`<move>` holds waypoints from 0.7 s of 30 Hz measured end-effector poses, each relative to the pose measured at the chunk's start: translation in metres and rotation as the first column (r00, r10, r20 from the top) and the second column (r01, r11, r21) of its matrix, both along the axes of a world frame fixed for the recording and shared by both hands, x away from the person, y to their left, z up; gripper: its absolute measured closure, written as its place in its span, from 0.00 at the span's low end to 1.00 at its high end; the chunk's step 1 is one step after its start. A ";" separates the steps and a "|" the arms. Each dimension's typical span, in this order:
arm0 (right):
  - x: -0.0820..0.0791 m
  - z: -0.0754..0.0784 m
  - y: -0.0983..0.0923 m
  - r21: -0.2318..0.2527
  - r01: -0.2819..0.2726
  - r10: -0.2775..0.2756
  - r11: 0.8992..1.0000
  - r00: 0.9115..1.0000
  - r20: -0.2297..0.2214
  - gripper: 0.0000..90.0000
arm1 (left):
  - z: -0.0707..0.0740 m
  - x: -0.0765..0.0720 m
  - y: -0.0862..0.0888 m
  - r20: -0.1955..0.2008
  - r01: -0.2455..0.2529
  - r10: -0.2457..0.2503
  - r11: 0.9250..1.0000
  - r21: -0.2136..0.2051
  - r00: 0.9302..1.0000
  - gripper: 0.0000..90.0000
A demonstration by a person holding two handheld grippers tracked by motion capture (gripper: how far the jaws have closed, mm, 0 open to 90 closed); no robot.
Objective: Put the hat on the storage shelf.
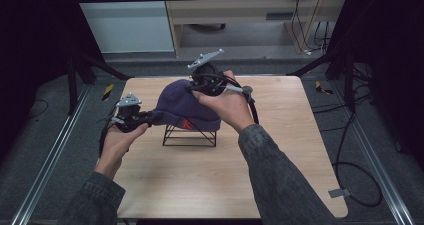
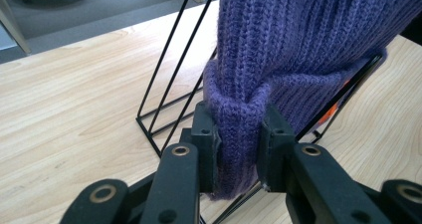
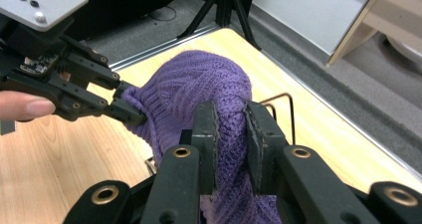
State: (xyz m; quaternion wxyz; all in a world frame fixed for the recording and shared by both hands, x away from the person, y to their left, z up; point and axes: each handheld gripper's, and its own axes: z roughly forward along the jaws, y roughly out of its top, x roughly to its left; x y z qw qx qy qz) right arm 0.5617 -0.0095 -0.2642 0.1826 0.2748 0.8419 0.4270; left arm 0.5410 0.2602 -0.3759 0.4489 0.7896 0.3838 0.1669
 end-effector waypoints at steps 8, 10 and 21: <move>-0.002 -0.019 -0.001 -0.021 -0.010 0.010 1.000 0.999 -0.034 0.85 | -0.015 0.002 0.001 -0.018 0.005 -0.005 1.000 0.015 1.000 0.81; -0.002 -0.021 -0.001 -0.025 -0.010 0.009 1.000 0.999 -0.038 0.85 | -0.017 0.003 0.001 -0.020 0.006 -0.005 1.000 0.019 1.000 0.81; -0.001 -0.039 0.001 -0.027 -0.016 0.014 1.000 0.997 -0.072 0.85 | -0.031 0.002 0.003 -0.027 0.006 -0.005 0.999 0.041 1.000 0.81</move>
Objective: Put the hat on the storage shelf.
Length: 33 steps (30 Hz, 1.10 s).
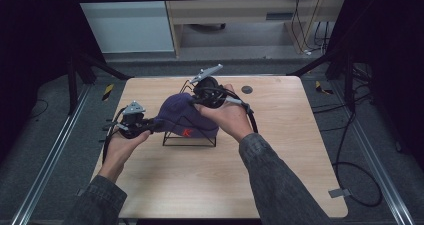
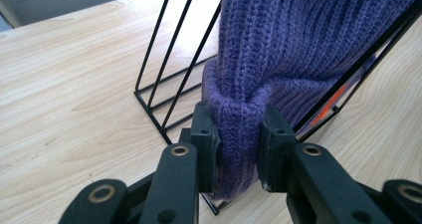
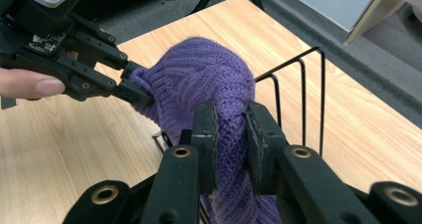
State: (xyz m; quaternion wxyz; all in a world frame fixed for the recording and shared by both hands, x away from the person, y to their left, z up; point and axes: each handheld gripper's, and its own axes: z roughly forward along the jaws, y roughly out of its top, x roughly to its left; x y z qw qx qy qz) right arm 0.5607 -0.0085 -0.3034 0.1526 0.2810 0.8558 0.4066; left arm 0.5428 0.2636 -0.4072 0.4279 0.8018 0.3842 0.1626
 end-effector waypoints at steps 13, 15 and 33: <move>-0.002 -0.010 0.004 -0.007 -0.005 0.005 1.000 1.000 -0.021 0.84 | -0.008 -0.002 0.000 -0.008 -0.003 0.003 0.999 0.034 1.000 0.81; -0.002 -0.011 0.006 -0.008 -0.006 0.005 1.000 1.000 -0.024 0.84 | -0.010 -0.002 0.000 -0.013 -0.005 0.005 0.999 0.031 1.000 0.81; -0.008 -0.007 0.006 0.036 -0.008 0.008 0.999 1.000 -0.013 0.71 | -0.025 0.000 0.004 -0.037 -0.023 0.025 0.998 0.054 0.999 0.80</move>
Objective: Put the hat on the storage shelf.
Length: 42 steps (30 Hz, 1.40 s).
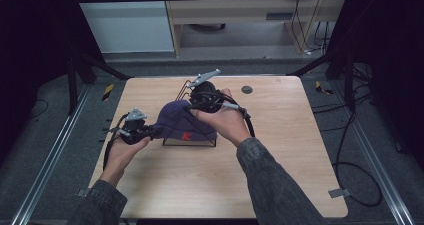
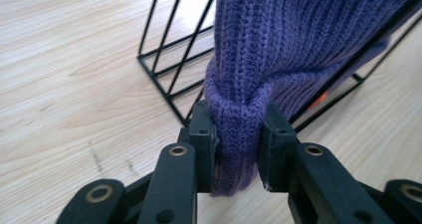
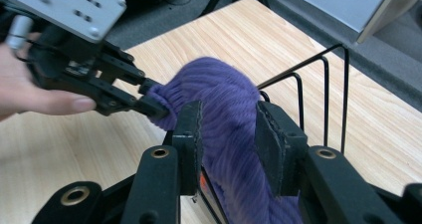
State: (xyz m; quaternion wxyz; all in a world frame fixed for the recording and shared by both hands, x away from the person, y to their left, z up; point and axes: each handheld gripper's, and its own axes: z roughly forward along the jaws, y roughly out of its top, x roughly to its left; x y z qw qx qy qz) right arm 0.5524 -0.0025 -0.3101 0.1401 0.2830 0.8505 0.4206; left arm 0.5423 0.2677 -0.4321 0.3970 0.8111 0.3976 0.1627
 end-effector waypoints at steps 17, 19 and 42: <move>-0.011 0.008 -0.020 0.008 0.026 -0.026 1.000 0.999 0.019 0.67 | -0.019 0.000 0.004 -0.018 -0.011 0.011 1.000 0.004 1.000 0.73; -0.009 0.007 -0.023 0.014 0.036 -0.036 0.999 0.999 0.014 0.67 | -0.018 -0.001 0.003 -0.018 -0.023 0.023 1.000 0.010 1.000 0.71; -0.009 0.014 -0.063 0.033 0.121 -0.122 0.992 0.992 0.027 0.54 | -0.010 -0.031 0.030 0.036 -0.191 0.191 0.982 -0.002 0.981 0.28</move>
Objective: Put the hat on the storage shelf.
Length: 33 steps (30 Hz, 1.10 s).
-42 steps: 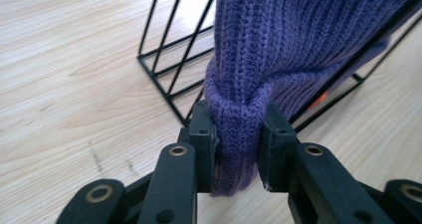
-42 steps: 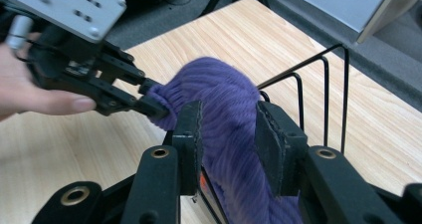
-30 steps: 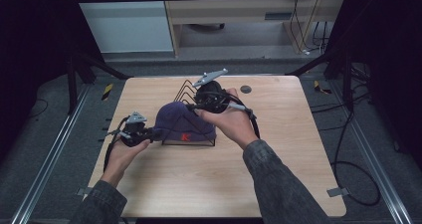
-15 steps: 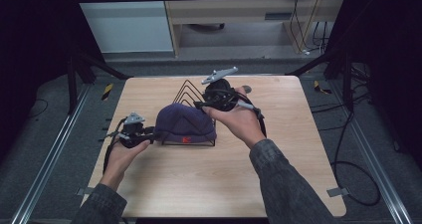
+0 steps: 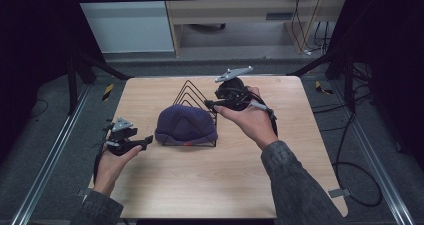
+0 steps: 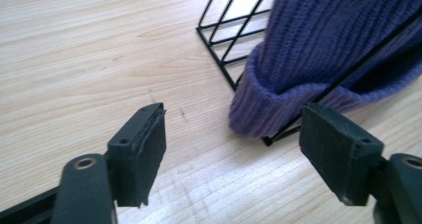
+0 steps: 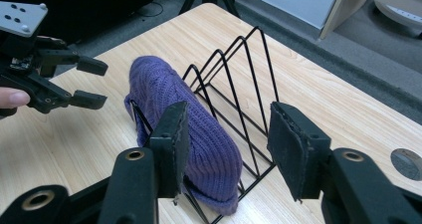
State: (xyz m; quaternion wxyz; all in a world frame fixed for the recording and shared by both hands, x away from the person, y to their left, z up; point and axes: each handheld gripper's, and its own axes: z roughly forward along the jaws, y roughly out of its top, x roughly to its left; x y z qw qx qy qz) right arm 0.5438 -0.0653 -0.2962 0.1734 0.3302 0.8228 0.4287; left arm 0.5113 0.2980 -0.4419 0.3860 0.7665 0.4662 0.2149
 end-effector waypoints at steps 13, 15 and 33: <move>-0.012 0.014 -0.025 0.032 0.049 -0.051 0.998 0.998 0.047 0.31 | -0.016 -0.004 0.008 -0.051 -0.044 0.046 0.998 0.036 0.998 0.10; -0.015 0.015 -0.032 0.039 0.063 -0.065 0.997 0.996 0.058 0.26 | -0.019 -0.003 0.009 -0.059 -0.042 0.045 0.998 0.043 0.997 0.08; -0.038 -0.029 -0.135 0.039 0.223 -0.224 0.974 0.975 0.013 0.09 | -0.031 0.001 0.018 -0.113 -0.022 0.032 0.996 0.085 0.993 0.06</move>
